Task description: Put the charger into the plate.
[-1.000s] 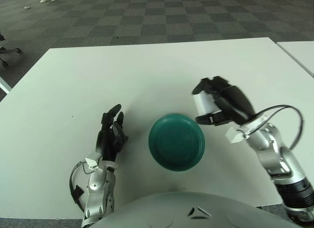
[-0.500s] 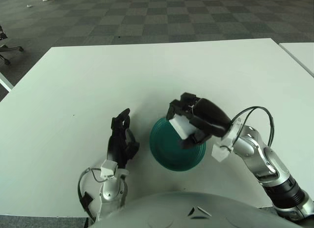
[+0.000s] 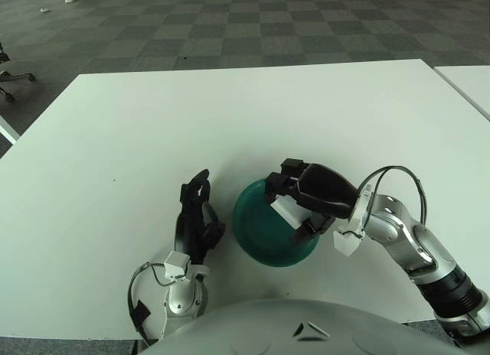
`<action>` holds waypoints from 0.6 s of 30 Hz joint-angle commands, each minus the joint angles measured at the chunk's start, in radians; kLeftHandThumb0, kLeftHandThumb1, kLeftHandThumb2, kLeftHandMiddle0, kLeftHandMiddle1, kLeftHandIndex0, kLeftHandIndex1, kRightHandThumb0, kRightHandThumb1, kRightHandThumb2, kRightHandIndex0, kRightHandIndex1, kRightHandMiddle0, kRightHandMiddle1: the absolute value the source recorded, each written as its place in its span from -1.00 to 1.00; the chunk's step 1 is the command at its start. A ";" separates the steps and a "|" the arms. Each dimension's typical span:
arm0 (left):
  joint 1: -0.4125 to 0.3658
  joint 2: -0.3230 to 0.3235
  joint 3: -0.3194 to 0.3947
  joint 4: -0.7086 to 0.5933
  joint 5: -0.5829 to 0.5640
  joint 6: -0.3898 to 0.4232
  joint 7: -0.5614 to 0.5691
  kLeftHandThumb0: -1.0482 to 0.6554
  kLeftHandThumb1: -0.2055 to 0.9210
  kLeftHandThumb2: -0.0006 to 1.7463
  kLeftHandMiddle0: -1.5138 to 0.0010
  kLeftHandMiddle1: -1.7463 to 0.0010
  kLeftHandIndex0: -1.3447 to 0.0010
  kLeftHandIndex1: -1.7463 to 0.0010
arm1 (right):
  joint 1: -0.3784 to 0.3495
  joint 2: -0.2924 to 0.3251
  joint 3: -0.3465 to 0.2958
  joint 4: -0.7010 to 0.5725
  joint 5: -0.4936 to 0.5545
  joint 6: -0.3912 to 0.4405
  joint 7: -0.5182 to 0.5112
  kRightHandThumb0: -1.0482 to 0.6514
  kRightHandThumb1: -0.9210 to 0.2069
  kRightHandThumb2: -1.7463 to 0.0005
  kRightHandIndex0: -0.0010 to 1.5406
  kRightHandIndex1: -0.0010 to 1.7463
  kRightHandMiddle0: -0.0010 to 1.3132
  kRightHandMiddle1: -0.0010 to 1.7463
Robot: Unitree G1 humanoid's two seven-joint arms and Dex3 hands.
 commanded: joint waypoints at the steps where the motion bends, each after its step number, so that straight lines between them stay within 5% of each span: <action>1: 0.008 -0.024 -0.012 0.040 -0.019 0.014 0.001 -0.77 1.00 0.11 0.62 0.99 1.00 0.07 | -0.009 0.003 -0.006 0.019 -0.040 -0.025 -0.033 -0.27 -0.42 -0.13 0.23 1.00 -0.06 1.00; 3: 0.002 -0.025 -0.013 0.052 -0.024 0.005 0.002 -0.77 1.00 0.11 0.62 1.00 1.00 0.07 | -0.008 0.003 -0.013 0.024 -0.063 -0.034 -0.052 -0.27 -0.33 -0.19 0.19 1.00 -0.16 1.00; 5: -0.004 -0.027 -0.013 0.065 -0.030 -0.004 0.003 -0.77 1.00 0.11 0.62 1.00 1.00 0.08 | -0.010 0.003 -0.019 0.030 -0.092 -0.047 -0.076 -0.24 -0.46 -0.08 0.02 1.00 -0.32 1.00; 7: -0.008 -0.029 -0.013 0.074 -0.029 -0.014 0.008 -0.77 1.00 0.12 0.62 0.99 1.00 0.08 | -0.021 -0.009 -0.025 0.039 -0.147 -0.076 -0.118 -0.21 -0.75 0.18 -0.25 0.78 -0.53 1.00; 11: -0.014 -0.030 -0.015 0.085 -0.022 -0.027 0.017 -0.78 1.00 0.12 0.61 0.99 1.00 0.07 | -0.029 -0.022 -0.032 0.048 -0.194 -0.105 -0.152 -0.19 -0.93 0.35 -0.41 0.40 -0.66 1.00; 18: -0.025 -0.024 -0.015 0.107 0.046 -0.044 0.058 -0.78 1.00 0.14 0.61 0.99 1.00 0.04 | -0.048 -0.049 -0.036 0.044 -0.225 -0.129 -0.142 -0.58 -1.00 0.09 -0.49 -0.21 -0.96 0.33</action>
